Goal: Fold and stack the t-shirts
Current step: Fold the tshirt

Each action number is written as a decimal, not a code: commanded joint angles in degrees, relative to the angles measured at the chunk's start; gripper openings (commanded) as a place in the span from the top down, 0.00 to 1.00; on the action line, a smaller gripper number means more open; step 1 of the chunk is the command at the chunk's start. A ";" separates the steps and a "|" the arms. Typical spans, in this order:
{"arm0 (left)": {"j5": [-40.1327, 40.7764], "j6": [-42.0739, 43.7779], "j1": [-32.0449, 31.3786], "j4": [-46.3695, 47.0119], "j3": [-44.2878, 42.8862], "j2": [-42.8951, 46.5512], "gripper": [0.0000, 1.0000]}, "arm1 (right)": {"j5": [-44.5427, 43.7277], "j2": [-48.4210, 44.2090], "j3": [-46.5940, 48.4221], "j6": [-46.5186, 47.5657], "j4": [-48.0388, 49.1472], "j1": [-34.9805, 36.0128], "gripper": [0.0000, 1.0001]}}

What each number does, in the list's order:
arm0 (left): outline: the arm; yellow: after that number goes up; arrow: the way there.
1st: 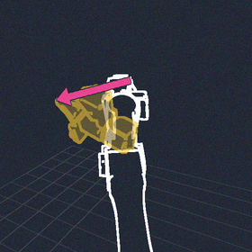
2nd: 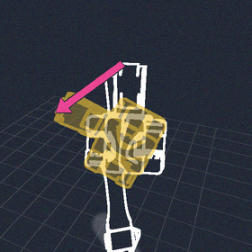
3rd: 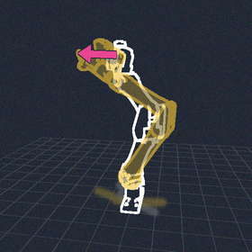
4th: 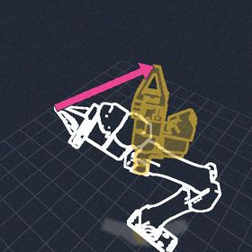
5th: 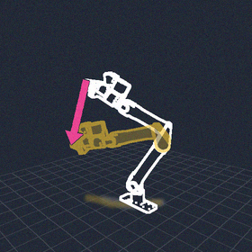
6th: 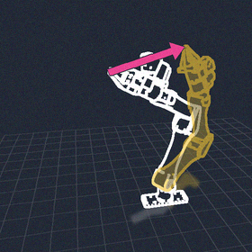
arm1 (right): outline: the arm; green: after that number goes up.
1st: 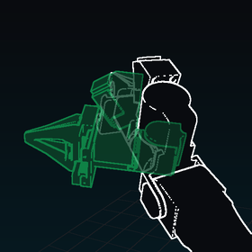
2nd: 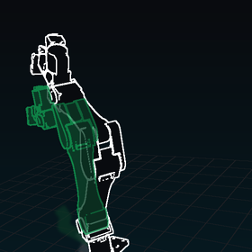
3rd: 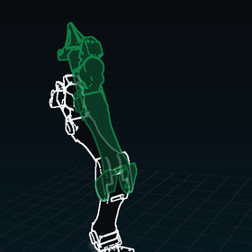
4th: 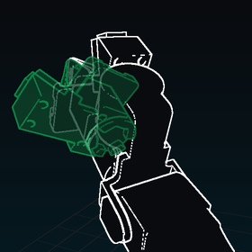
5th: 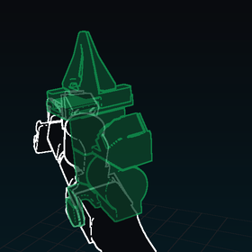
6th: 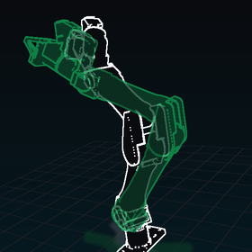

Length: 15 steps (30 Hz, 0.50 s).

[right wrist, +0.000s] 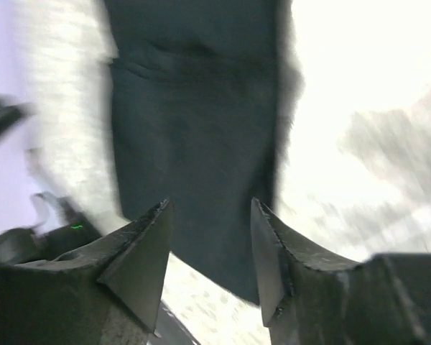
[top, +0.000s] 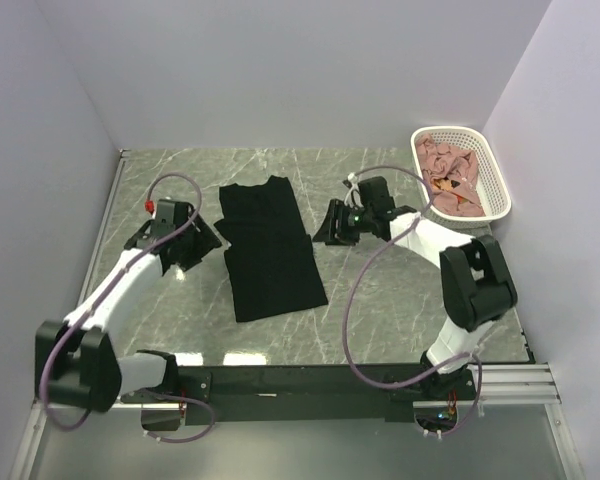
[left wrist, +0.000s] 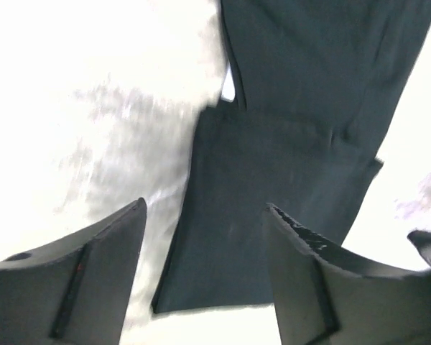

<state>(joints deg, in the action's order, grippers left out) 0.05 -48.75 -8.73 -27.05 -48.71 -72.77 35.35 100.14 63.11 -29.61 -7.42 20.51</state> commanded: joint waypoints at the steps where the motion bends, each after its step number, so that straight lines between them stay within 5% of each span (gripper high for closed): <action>1: 8.11 1.03 -5.31 -10.91 0.01 6.56 0.28 | -15.19 -4.94 -4.30 4.20 -13.31 3.30 0.45; 6: 9.53 -3.35 -11.82 -16.28 4.48 11.42 0.27 | -25.32 -10.04 -8.09 2.10 -20.17 12.24 0.44; 15: 6.10 -10.30 -22.02 -15.23 12.14 14.06 0.27 | -29.03 -6.81 -8.01 -3.26 -21.50 20.35 0.46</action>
<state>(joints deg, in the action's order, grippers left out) 6.79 -55.44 -28.93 -42.74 -37.60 -59.72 10.20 92.75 53.98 -30.65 -27.75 39.59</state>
